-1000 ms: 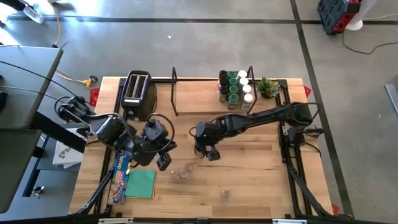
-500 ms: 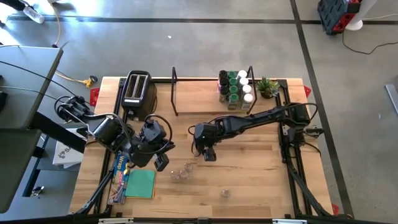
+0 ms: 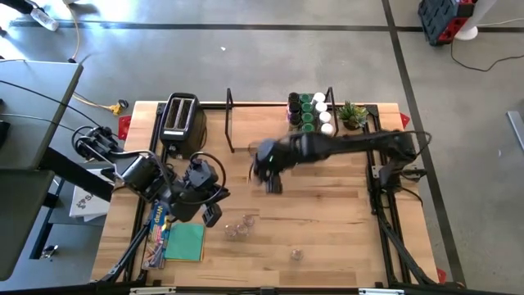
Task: Shelf spices
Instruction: Put the black seasoning bottle on the shelf and align it with the other black seasoning bottles
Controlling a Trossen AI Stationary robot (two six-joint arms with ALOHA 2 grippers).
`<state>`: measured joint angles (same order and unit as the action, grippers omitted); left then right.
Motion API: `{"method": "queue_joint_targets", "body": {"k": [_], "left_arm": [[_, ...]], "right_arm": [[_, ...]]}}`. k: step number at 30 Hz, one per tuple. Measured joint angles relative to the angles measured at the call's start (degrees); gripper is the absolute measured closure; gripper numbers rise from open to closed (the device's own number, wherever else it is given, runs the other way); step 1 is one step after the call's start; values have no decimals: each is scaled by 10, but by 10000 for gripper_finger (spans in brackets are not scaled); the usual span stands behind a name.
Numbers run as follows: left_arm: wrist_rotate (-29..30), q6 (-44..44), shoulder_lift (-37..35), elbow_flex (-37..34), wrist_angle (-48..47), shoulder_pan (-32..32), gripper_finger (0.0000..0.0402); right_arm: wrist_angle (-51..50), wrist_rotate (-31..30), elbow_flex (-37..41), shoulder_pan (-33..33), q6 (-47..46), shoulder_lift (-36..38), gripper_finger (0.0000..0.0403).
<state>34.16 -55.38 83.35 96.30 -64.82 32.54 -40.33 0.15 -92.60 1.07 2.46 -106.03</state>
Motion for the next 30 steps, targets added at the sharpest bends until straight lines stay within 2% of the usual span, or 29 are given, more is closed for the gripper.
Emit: {"method": "queue_joint_targets", "body": {"k": [5,9,12,17,26,30], "left_arm": [[15,-9,0,0,4,12,351],[36,-19,0,0,5,21,351],[54,-26,0,0,5,26,351],[67,-28,0,0,6,26,351],[71,-26,0,0,17,22,351],[71,-30,0,0,17,22,351]], "right_arm": [[-46,-49,-7,-79,25,75,212],[-78,-50,71,-155,-2,126,212],[-53,-31,138,-187,-20,159,212],[-19,-31,192,-203,-27,168,212],[7,-48,201,-202,-25,137,212],[6,-76,202,-202,-30,126,212]]}}
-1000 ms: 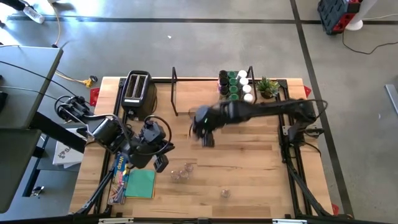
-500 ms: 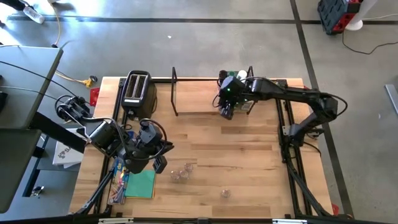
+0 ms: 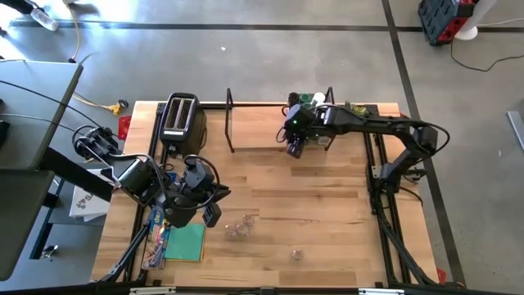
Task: Shelf spices
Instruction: Put the black seasoning bottle on the shelf and align it with the other black seasoning bottles
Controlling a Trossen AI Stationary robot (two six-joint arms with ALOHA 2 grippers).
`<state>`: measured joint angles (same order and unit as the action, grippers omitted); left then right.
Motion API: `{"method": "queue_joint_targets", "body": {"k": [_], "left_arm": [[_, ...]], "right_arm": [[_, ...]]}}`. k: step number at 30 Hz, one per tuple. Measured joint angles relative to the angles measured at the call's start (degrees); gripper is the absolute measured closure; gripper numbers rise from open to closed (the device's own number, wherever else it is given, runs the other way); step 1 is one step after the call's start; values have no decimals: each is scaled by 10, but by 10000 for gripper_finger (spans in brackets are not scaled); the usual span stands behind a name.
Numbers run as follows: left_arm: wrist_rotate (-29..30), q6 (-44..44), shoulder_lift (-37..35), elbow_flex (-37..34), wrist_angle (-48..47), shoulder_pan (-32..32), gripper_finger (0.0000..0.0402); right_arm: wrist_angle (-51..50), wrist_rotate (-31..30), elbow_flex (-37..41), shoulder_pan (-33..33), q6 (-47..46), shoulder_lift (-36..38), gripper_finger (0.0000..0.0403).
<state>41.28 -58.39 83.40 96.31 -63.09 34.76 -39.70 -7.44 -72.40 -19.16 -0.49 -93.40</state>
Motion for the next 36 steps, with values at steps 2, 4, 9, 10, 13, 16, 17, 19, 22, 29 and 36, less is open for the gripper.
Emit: {"method": "queue_joint_targets", "body": {"k": [2,4,9,10,13,16,17,19,22,29,36], "left_arm": [[0,-1,0,0,1,0,351],[0,-1,0,0,1,0,351],[0,-1,0,0,1,0,351],[-1,0,0,0,0,0,351],[-1,0,0,0,1,0,351],[-1,0,0,0,0,0,351],[-1,0,0,0,0,0,351],[-1,0,0,0,0,0,351],[-2,0,0,0,0,0,351],[-2,0,0,0,0,0,351],[-4,0,0,0,0,0,351]], "right_arm": [[4,-5,0,-1,-6,1,212],[1,-10,0,-1,-6,1,210],[1,-11,0,-2,-6,1,188],[1,-11,0,-3,-6,1,187],[1,-11,0,-4,-8,1,185],[1,-12,0,-5,-8,1,184],[1,-16,0,-5,-8,1,183],[1,-20,0,-5,-7,1,183],[1,-24,0,-5,-6,1,182],[-4,-31,0,-5,-7,1,171],[-7,-35,0,-5,-6,1,139]]}}
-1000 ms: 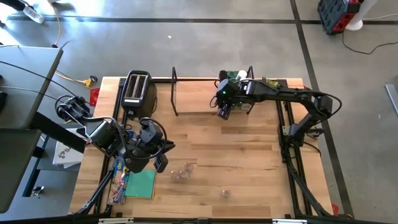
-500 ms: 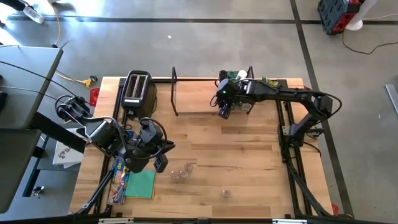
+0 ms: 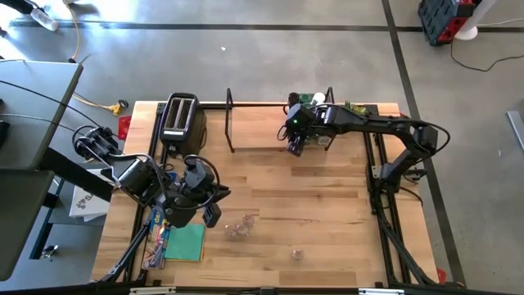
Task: Shelf spices
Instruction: Put the black seasoning bottle on the shelf and align it with the other black seasoning bottles, then put the brown seasoning bottle on the shelf
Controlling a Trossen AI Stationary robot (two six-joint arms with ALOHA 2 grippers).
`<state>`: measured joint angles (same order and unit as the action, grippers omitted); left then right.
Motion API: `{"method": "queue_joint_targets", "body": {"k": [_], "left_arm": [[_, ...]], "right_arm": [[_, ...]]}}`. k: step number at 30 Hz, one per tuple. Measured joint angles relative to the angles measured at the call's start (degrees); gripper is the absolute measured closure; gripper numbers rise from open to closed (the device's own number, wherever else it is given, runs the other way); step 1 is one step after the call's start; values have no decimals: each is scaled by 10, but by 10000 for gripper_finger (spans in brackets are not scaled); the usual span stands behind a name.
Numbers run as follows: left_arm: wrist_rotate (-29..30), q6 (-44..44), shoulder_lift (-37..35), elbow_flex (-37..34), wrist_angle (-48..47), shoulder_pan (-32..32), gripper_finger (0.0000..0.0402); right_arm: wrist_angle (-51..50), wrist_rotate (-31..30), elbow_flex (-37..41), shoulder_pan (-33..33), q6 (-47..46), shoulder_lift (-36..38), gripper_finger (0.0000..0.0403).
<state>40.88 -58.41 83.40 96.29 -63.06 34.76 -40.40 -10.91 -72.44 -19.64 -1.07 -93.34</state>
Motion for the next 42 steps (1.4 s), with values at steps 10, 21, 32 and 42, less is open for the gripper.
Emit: {"method": "queue_joint_targets", "body": {"k": [10,21,32,42], "left_arm": [[0,0,0,0,0,0,351],[0,0,0,0,0,0,351],[0,0,0,0,0,0,351],[0,0,0,0,0,0,351]], "right_arm": [[-5,-47,0,0,0,0,137],[-5,-71,0,0,0,0,137],[1,-81,-6,0,0,0,137],[-88,-67,-86,2,9,0,137]]}}
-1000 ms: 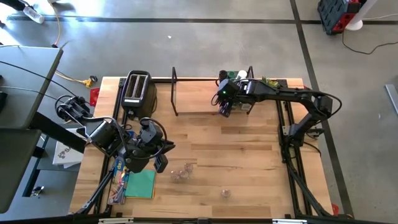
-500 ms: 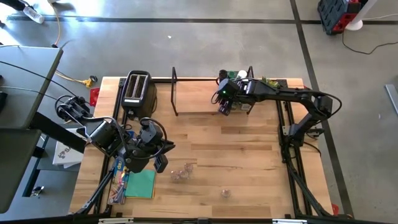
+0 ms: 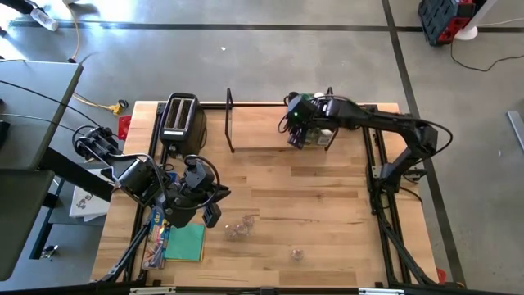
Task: Shelf spices
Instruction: Put the brown seasoning bottle on the shelf
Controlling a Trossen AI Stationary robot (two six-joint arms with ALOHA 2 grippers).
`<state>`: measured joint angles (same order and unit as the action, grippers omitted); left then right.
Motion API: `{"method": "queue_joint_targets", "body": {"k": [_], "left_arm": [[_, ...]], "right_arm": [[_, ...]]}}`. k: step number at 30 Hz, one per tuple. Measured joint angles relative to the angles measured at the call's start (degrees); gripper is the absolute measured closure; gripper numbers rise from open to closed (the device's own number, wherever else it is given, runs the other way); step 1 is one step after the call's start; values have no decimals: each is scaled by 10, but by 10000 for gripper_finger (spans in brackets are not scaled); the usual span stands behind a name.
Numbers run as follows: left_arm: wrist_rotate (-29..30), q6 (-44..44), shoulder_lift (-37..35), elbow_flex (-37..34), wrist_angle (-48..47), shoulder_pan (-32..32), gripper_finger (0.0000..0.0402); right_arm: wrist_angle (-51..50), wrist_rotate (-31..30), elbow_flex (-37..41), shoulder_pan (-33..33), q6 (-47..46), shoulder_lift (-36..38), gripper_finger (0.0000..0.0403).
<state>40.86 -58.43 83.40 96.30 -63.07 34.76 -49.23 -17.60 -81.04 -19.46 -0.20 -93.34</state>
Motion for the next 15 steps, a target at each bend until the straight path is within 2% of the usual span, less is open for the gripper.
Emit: {"method": "queue_joint_targets", "body": {"k": [3,6,9,15], "left_arm": [[0,0,0,0,0,0,351],[0,0,0,0,0,0,351],[3,2,0,0,-1,0,351],[31,55,0,0,-1,-6,351]], "right_arm": [[-34,58,-35,8,-8,11,137],[-36,105,-49,30,-1,55,137],[-28,107,-53,60,-27,111,137],[-24,98,-52,140,-170,193,137]]}}
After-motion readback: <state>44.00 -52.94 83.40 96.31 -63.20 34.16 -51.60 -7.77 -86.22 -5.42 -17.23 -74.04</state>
